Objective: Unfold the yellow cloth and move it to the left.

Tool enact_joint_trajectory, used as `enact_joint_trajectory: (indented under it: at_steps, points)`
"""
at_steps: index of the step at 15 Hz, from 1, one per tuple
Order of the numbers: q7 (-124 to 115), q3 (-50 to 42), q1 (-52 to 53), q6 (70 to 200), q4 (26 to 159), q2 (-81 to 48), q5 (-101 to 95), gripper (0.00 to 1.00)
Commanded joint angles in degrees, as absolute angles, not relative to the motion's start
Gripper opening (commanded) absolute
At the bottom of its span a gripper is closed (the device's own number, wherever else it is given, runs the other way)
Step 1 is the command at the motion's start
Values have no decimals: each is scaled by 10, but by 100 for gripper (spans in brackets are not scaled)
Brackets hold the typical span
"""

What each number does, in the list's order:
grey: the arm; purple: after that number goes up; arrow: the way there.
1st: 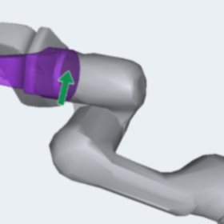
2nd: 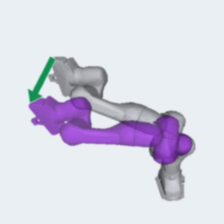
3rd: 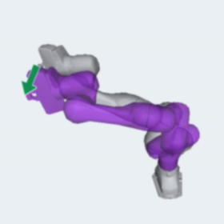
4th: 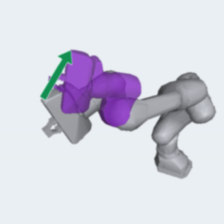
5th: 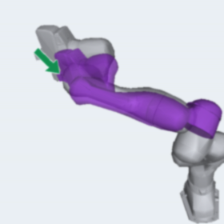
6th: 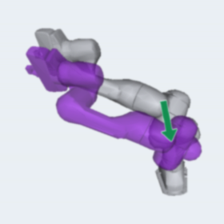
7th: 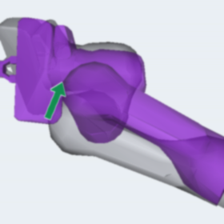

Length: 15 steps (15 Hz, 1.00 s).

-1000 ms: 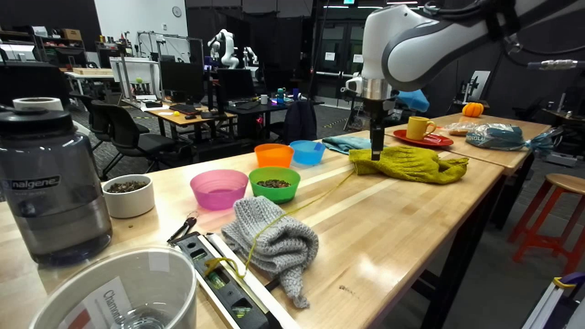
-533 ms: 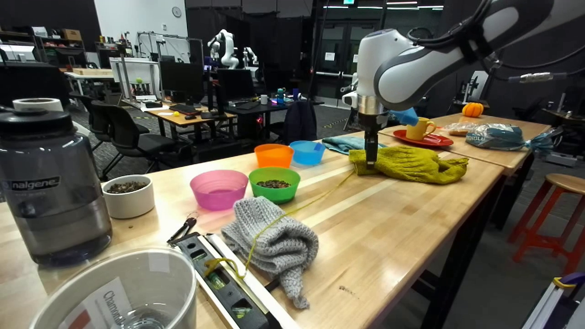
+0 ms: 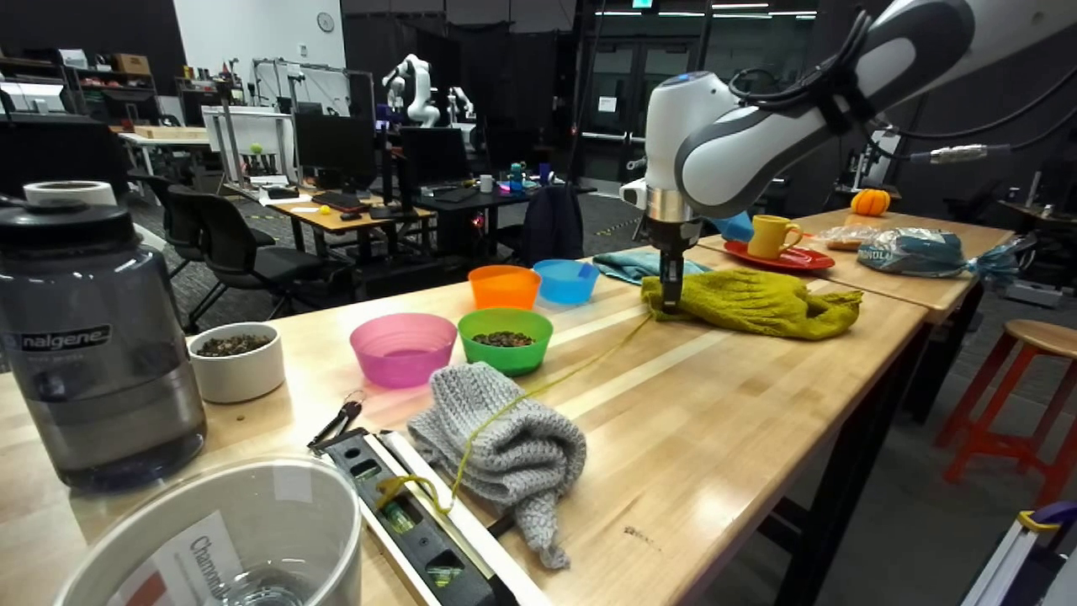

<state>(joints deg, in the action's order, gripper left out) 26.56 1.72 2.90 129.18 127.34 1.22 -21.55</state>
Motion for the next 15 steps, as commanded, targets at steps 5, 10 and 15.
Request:
enact_joint_trajectory:
  at_steps: [5,10,15]
  points:
    - [292,44,48,1284,1283,27,-169,1]
    - [360,73,80,1250,1288,60,-71,1]
    - [422,93,117,1195,1288,87,12,1]
